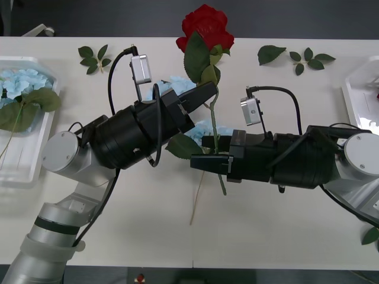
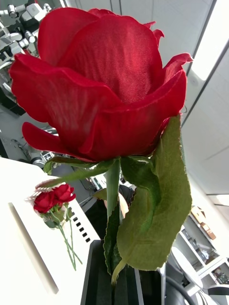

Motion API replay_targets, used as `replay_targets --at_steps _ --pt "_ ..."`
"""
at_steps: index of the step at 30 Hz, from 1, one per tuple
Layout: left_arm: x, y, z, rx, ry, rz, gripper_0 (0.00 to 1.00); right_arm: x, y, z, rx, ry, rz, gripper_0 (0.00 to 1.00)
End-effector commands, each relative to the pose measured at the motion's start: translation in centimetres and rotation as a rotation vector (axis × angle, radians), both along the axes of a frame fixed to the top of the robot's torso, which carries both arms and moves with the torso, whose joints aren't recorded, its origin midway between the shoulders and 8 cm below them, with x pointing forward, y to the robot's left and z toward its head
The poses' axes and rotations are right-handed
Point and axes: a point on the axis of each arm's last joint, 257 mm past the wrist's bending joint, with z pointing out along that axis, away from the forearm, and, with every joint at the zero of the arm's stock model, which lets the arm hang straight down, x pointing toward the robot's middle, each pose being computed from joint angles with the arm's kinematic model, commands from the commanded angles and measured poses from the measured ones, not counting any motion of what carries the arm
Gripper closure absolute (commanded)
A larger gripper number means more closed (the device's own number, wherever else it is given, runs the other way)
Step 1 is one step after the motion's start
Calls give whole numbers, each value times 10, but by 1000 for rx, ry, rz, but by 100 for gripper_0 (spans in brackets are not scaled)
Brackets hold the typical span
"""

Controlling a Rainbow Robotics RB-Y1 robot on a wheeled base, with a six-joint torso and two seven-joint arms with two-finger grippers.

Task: Put the red flowers into the right box and the blue flowers into the left box

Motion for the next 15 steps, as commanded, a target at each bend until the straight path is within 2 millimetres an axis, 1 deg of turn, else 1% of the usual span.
replay_targets --at_steps 1,7,8,9,10,11,15 --pt "-2 -5 14 9 -61 7 100 -1 12 13 22 -39 16 0" --pt "-2 -4 14 8 -59 7 100 -5 22 15 43 -16 28 0" --pt "-2 -5 14 9 -60 5 100 -6 24 16 51 -10 28 27" --pt "-2 -4 13 10 -59 8 100 -5 25 16 54 -8 27 65" --pt "-2 -5 14 8 -59 5 100 -5 25 16 54 -9 27 84" --pt "-2 -4 13 9 -56 6 100 -5 25 16 54 -6 27 100" --pt "-2 -5 13 9 -56 4 100 -5 25 19 64 -1 28 100"
